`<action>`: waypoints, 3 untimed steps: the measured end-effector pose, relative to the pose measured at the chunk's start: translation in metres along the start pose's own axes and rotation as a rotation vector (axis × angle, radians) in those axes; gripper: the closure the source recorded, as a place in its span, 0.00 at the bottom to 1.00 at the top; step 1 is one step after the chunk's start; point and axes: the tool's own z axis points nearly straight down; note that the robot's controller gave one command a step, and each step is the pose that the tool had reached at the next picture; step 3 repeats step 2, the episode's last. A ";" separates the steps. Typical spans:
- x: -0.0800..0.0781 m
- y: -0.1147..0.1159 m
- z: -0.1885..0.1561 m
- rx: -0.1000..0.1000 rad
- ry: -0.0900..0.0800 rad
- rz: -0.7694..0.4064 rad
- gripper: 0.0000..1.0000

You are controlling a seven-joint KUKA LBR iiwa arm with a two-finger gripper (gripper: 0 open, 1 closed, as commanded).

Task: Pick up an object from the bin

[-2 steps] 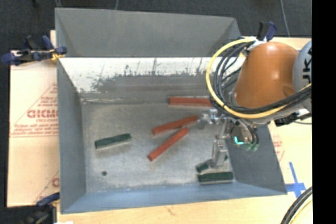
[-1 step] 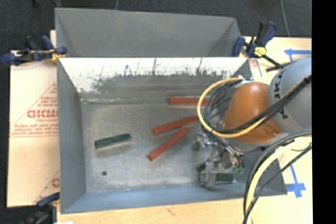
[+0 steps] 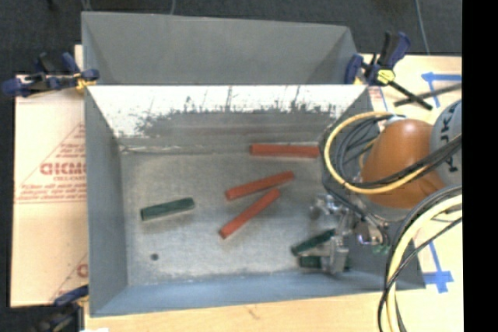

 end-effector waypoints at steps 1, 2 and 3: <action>0.000 0.003 -0.002 -0.002 0.004 -0.006 1.00; -0.009 0.019 -0.129 0.000 -0.003 -0.015 1.00; -0.009 0.019 -0.129 0.000 -0.003 -0.015 1.00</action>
Offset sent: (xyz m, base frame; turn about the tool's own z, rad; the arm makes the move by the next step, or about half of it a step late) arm 0.0000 0.0000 0.0000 0.0000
